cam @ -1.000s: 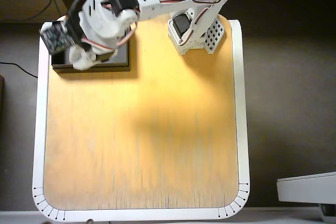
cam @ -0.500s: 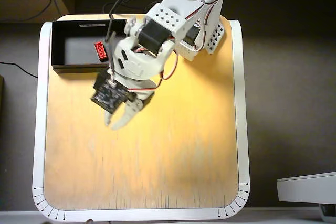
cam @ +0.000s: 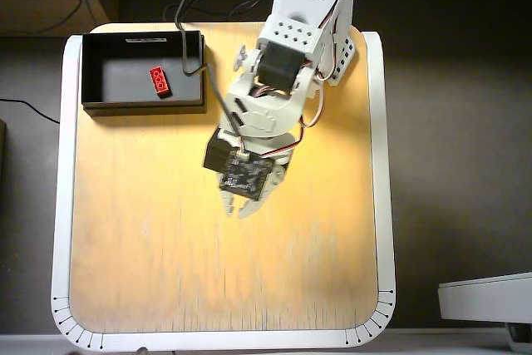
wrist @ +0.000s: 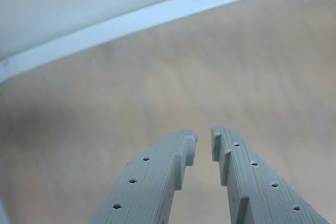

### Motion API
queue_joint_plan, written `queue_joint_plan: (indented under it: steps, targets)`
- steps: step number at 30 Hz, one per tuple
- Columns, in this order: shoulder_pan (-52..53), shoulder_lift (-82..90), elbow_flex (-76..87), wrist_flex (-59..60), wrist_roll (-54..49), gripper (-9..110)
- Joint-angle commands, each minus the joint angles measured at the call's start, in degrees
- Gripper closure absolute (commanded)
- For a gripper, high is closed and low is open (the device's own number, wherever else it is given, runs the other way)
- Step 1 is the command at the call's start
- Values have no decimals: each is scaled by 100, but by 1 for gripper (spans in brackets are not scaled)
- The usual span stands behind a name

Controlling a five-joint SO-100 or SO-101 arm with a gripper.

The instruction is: Grasp a lego block and put it in the bin.

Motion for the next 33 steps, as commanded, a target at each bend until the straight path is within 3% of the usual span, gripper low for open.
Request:
queue_joint_plan:
  steps: [1, 15, 33]
  targets:
    - [-571, 993, 255, -185, -18, 101]
    - [-1872, 3287, 2373, -193, 589, 101]
    - [-1556, 5484, 5634, -967, 932, 101]
